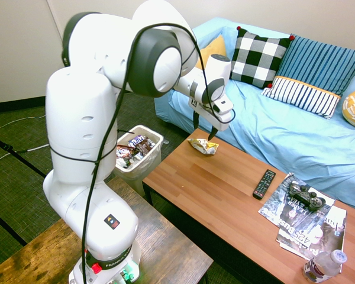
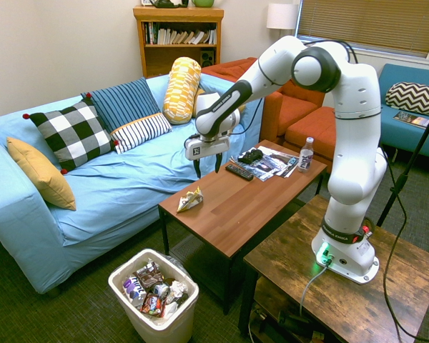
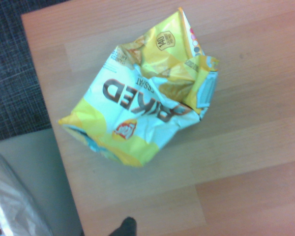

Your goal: Throw the chip bag in the trash bin

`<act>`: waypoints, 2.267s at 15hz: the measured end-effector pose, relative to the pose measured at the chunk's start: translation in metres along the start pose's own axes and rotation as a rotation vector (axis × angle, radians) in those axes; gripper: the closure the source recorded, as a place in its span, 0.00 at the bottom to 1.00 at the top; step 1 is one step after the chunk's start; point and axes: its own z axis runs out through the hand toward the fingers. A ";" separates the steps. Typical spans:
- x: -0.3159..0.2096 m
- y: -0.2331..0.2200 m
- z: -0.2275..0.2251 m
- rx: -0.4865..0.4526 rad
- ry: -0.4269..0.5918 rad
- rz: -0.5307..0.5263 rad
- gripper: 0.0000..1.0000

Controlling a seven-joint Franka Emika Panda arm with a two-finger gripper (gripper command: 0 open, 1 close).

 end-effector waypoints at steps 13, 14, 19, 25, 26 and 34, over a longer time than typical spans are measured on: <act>0.044 -0.068 0.104 -0.147 -0.045 0.099 0.00; 0.047 -0.068 0.113 -0.152 -0.049 0.106 0.00; 0.054 -0.074 0.139 -0.158 -0.068 0.123 1.00; 0.059 -0.079 0.131 -0.133 -0.076 0.138 1.00; 0.060 -0.079 0.130 -0.130 -0.080 0.140 1.00; 0.065 -0.079 0.128 -0.116 -0.096 0.140 1.00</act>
